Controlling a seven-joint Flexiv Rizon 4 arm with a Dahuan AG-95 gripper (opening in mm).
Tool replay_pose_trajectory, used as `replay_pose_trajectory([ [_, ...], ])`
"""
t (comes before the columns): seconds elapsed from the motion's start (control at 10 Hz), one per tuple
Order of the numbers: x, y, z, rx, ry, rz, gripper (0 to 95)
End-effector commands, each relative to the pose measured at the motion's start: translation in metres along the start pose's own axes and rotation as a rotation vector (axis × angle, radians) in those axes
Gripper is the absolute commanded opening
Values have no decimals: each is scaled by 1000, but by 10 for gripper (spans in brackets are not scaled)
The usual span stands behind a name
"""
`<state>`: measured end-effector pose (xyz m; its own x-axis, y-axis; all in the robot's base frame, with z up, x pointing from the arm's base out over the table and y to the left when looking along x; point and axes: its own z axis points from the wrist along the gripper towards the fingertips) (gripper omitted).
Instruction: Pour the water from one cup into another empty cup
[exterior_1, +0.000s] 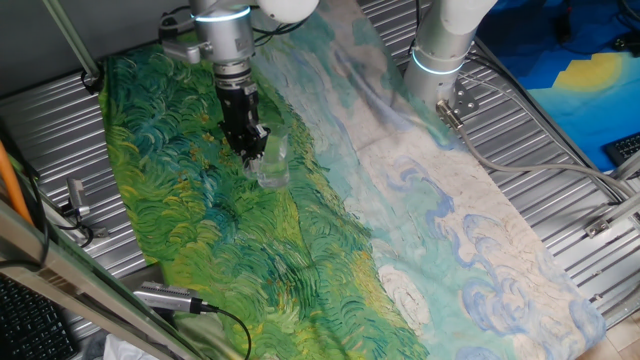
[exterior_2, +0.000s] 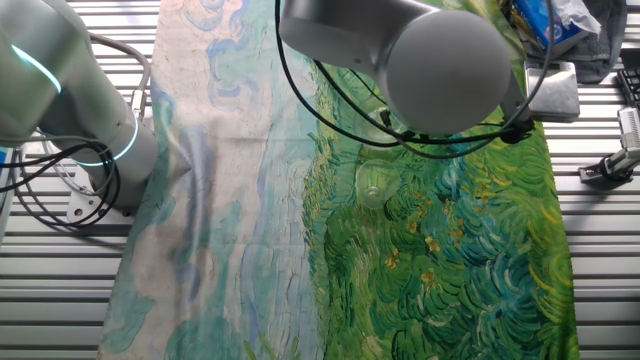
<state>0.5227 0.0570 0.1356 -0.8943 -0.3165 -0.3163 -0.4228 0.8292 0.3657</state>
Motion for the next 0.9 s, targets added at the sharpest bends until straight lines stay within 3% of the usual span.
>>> replay_pose_trajectory([
  [0.1, 0, -1, 0, -3, -6, -8, 0],
  [0.9, -2, -7, -1, -4, -11, -27, 0],
])
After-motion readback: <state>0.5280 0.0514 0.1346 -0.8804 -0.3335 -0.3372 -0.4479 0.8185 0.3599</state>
